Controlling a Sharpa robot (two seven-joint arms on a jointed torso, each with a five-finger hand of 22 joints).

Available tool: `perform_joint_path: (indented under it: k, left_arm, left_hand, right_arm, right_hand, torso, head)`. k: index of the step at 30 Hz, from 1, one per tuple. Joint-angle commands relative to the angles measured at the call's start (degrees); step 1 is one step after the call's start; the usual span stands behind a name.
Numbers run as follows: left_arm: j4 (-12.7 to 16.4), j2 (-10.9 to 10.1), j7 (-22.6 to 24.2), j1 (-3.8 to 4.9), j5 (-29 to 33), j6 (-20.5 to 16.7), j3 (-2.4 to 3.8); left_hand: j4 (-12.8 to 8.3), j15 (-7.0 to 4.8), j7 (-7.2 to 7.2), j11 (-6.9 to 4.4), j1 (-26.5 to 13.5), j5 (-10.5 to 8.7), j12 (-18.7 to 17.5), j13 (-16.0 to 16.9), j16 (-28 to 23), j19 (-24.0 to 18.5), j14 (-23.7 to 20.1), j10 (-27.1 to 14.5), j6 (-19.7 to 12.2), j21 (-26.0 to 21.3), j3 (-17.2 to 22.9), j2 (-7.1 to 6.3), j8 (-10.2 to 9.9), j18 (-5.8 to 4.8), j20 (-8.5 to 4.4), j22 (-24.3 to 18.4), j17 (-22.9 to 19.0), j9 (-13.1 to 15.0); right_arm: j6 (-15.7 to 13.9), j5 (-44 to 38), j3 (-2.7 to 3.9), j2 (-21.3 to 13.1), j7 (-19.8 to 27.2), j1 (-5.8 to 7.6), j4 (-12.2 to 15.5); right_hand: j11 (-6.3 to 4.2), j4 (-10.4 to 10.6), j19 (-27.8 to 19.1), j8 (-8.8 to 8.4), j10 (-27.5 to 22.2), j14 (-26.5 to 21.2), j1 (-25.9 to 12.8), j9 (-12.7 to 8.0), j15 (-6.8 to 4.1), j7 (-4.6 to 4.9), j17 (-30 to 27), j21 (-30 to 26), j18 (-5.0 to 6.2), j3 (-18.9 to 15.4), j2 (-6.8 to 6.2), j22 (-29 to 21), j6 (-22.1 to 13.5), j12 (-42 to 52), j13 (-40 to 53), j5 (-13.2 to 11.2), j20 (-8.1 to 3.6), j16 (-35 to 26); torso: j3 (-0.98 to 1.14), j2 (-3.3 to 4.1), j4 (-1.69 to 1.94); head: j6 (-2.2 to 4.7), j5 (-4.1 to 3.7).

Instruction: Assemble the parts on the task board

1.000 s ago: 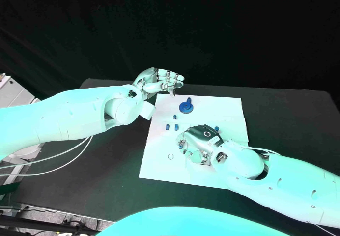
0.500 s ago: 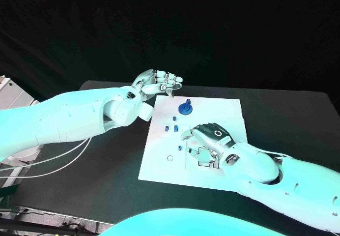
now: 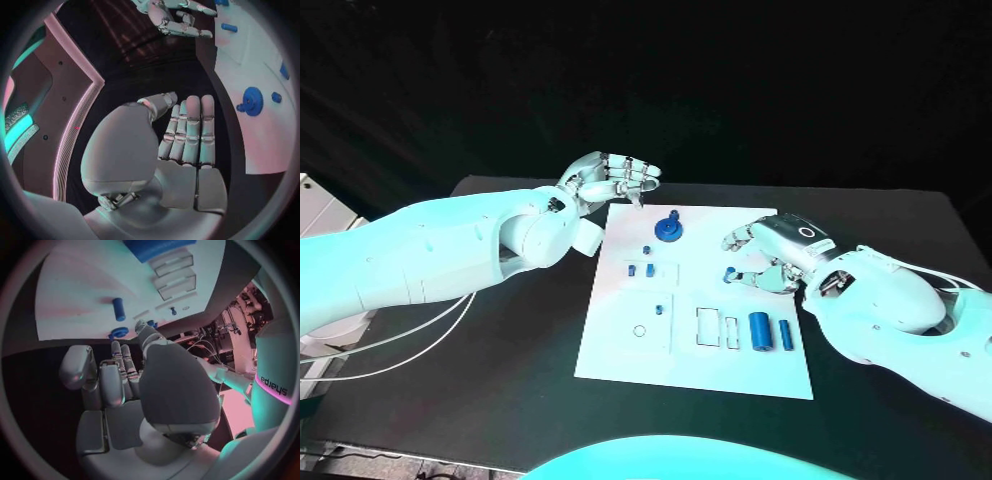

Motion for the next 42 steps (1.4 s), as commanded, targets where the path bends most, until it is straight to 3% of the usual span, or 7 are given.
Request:
perform_joint_path:
  k: [1, 4, 10, 16, 24, 42]
  left_arm:
    - [0.1, 0.1, 0.3, 0.05, 0.3, 1.0, 0.05]
    - [0.1, 0.1, 0.3, 0.05, 0.3, 1.1, 0.05]
    - [0.0, 0.1, 0.3, 0.05, 0.3, 1.2, 0.05]
    - [0.0, 0.1, 0.2, 0.05, 0.3, 1.2, 0.05]
    - [0.0, 0.1, 0.1, 0.05, 0.3, 1.2, 0.05]
    - [-0.1, 0.2, -0.1, 0.05, 0.3, 1.2, 0.05]
  left_hand:
    - [0.1, 0.23, -0.03, -0.12, 0.1, 0.22, 0.3, -0.1, -0.4, 0.0, -0.3, -0.5, -0.4, -0.2, -0.3, 0.20, -0.3, 0.86, 0.34, -0.1, -0.1, -0.1]
    - [0.1, 0.26, -0.01, -0.11, 0.1, 0.21, 0.4, -0.1, -0.4, 0.0, -0.3, -0.5, -0.4, -0.2, -0.4, 0.21, -0.3, 0.86, 0.37, -0.1, -0.1, -0.1]
    - [0.1, 0.26, -0.01, -0.11, 0.1, 0.21, 0.4, -0.1, -0.4, 0.0, -0.3, -0.5, -0.4, -0.2, -0.4, 0.21, -0.3, 0.86, 0.37, -0.1, -0.1, -0.1]
    - [0.1, 0.26, -0.01, -0.11, 0.1, 0.21, 0.4, -0.1, -0.4, 0.0, -0.3, -0.5, -0.4, -0.2, -0.4, 0.21, -0.3, 0.86, 0.37, -0.1, -0.1, -0.1]
    - [0.1, 0.27, -0.02, -0.11, 0.1, 0.21, 0.5, -0.1, -0.4, 0.0, -0.4, -0.5, -0.4, -0.3, -0.4, 0.26, -0.3, 0.86, 0.39, -0.1, -0.1, -0.1]
    - [0.0, 0.25, -0.02, -0.12, 0.2, 0.23, 0.5, -0.1, -0.4, 0.0, -0.4, -0.5, -0.4, -0.3, -0.4, 0.30, -0.3, 0.88, 0.38, -0.1, -0.1, -0.1]
  right_arm:
    - [5.6, 2.0, -0.01, 0.3, 0.5, 0.29, -1.2]
    - [6.4, 2.2, -0.02, 0.9, 0.9, 0.39, -2.5]
    - [7.3, 2.2, -0.08, 2.1, 1.3, 0.23, -4.3]
    - [8.0, 2.4, -0.20, 3.1, 1.6, -0.02, -5.8]
    - [8.5, 2.8, -0.29, 4.1, 2.2, -0.50, -6.5]
    - [8.5, 3.0, -0.40, 4.9, 2.6, -1.08, -6.7]
  right_hand:
    - [0.22, 2.3, -0.2, -0.62, -1.2, 0.7, 2.4, -0.3, 0.24, -0.62, -0.5, -0.9, 0.21, -3.6, 0.33, 3.8, -0.1, 0.9, -0.1, 0.4, 0.46, 0.2]
    - [0.28, 3.8, -0.3, -0.91, -1.7, 0.6, 4.0, -0.3, 0.29, -0.69, -0.7, -1.2, 0.24, -5.1, 0.57, 3.8, -0.1, 1.6, -0.1, 0.4, 0.52, 0.3]
    - [0.31, 4.3, -0.2, -1.09, -1.9, 0.6, 4.8, -0.4, 0.33, -0.77, -0.7, -1.2, 0.24, -5.4, 0.77, 3.8, -0.2, 1.9, -0.1, 0.5, 0.50, 0.4]
    - [-0.10, 4.6, 0.5, -1.08, -0.4, 1.1, 5.9, -0.4, 0.06, -0.53, 0.1, 0.6, -0.01, -5.1, 1.71, 4.5, 0.3, 3.4, 0.1, 0.3, 0.19, 1.0]
    - [-1.68, 4.8, 2.7, -0.37, 6.3, 1.9, 6.4, -0.3, -1.25, 0.36, 1.8, 6.7, -1.02, -1.9, 3.60, 6.9, 3.7, 5.1, 0.1, 0.3, -0.93, 2.2]
    - [-2.04, 4.7, 3.0, 0.03, 9.6, 2.1, 6.2, -0.3, -1.61, 0.24, 2.2, 7.9, -1.24, 3.3, 3.83, 7.7, 6.2, 2.1, -0.2, 0.4, -1.29, 2.6]
  torso:
    - [0.05, 0.01, -0.05]
    - [0.09, 0.01, 0.00]
    - [-0.02, 0.04, 0.11]
    - [-0.06, 0.04, -0.02]
    - [0.00, 0.02, 0.03]
    - [-0.04, -0.04, -0.03]
  head:
    - [0.27, -0.14]
    - [0.31, -0.18]
    - [0.26, -0.19]
    - [0.10, 0.00]
    - [-0.19, 0.25]
    - [-0.50, 0.38]
